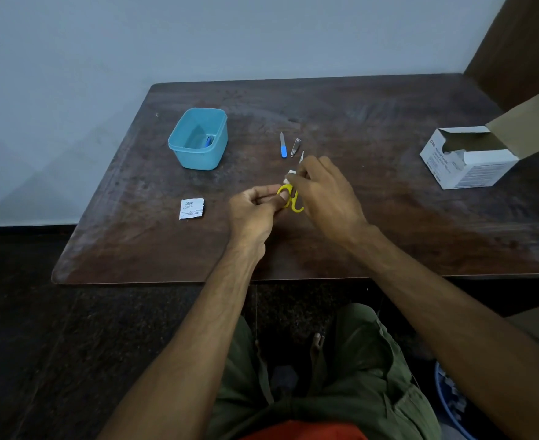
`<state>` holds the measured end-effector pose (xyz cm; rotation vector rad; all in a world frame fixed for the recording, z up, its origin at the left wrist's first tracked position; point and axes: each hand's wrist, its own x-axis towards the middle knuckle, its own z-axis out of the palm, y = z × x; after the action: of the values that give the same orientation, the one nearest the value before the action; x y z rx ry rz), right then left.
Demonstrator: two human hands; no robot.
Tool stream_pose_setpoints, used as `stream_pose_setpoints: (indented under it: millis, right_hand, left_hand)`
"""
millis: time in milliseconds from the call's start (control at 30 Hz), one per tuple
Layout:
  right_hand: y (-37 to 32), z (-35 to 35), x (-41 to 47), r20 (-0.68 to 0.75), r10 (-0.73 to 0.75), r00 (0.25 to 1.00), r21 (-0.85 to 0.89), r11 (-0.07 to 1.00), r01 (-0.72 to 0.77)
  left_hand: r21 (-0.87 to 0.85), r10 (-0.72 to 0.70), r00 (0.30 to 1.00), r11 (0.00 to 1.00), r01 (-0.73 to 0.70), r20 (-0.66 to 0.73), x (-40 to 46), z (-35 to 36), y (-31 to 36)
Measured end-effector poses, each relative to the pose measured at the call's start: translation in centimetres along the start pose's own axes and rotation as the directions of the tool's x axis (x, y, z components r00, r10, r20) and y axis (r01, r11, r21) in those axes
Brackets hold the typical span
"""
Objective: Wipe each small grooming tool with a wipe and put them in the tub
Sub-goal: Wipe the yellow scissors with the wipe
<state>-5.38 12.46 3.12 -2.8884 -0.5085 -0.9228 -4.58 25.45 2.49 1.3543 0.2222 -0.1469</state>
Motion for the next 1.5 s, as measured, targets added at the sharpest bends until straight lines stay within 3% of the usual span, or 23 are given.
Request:
stream_pose_setpoints:
  millis: [167, 333, 500, 667, 867, 1100, 1267, 1400, 1500]
  right_hand:
    - [2.2, 0.1, 0.8, -0.023, 0.018, 1.000, -0.025, 0.999, -0.019]
    - [1.7, 0.8, -0.7, -0.019, -0.060, 0.998, 0.008, 0.998, 0.060]
    - [2.7, 0.7, 0.7, -0.061, 0.111, 0.992, 0.095, 0.990, -0.105]
    - [1.6, 0.9, -0.5, -0.068, 0.006, 0.998, 0.129, 0.992, 0.002]
    - [2.4, 0.6, 0.1, -0.076, 0.093, 0.993, 0.154, 0.985, -0.080]
    - [2.6, 0.6, -0.6, -0.026, -0.050, 0.998, 0.145, 0.988, 0.054]
    - [3.0, 0.5, -0.2, -0.066, 0.013, 0.998, 0.124, 0.992, -0.004]
    - [2.8, 0.5, -0.6, -0.066, -0.091, 0.994, 0.152, 0.983, 0.100]
    - [3.4, 0.4, -0.2, -0.055, -0.080, 0.995, 0.114, 0.990, 0.086]
  left_hand:
    - [-0.039, -0.027, 0.999, 0.999, 0.029, 0.033, -0.3, 0.1, 0.4]
    - [-0.047, -0.037, 0.999, 0.998, 0.039, 0.037, -0.2, 0.0, 0.5]
    - [-0.040, -0.049, 0.998, 0.998, 0.051, 0.050, -0.5, 0.2, 0.6]
    - [-0.033, -0.018, 0.998, 0.999, 0.020, 0.063, -0.2, 0.0, 0.8]
    - [-0.040, -0.042, 0.994, 0.998, 0.046, 0.096, -0.5, 0.4, 0.8]
    - [-0.055, -0.070, 0.995, 0.996, 0.075, 0.077, -0.2, 0.0, 0.8]
    - [-0.071, -0.078, 0.993, 0.994, 0.085, 0.092, -0.4, 0.3, 1.1]
    - [-0.056, -0.069, 0.994, 0.996, 0.074, 0.081, -0.2, -0.1, 1.1]
    - [-0.038, -0.076, 0.992, 0.996, 0.080, 0.096, -0.3, 0.0, 1.1]
